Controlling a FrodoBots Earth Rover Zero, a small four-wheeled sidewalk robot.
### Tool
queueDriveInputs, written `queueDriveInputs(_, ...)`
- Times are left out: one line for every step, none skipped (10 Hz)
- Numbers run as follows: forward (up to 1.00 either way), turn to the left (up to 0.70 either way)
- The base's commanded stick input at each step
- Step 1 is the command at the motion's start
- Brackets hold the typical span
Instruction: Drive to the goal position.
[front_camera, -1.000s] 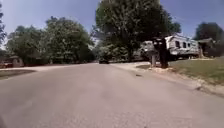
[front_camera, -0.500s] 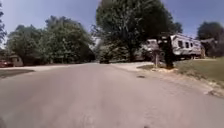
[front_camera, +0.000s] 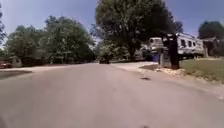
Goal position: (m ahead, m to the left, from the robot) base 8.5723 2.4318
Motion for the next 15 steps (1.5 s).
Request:
queueDriveInputs(0.7, 0.0)
queueDriveInputs(0.7, 0.0)
queueDriveInputs(0.7, 0.0)
queueDriveInputs(0.7, 0.0)
queueDriveInputs(0.7, 0.0)
queueDriveInputs(0.7, 0.0)
queueDriveInputs(0.7, 0.0)
queueDriveInputs(0.7, 0.0)
queueDriveInputs(0.7, 0.0)
queueDriveInputs(0.7, 0.0)
queueDriveInputs(0.7, 0.0)
queueDriveInputs(0.7, 0.0)
queueDriveInputs(0.7, 0.0)
queueDriveInputs(0.7, 0.0)
queueDriveInputs(0.7, 0.0)
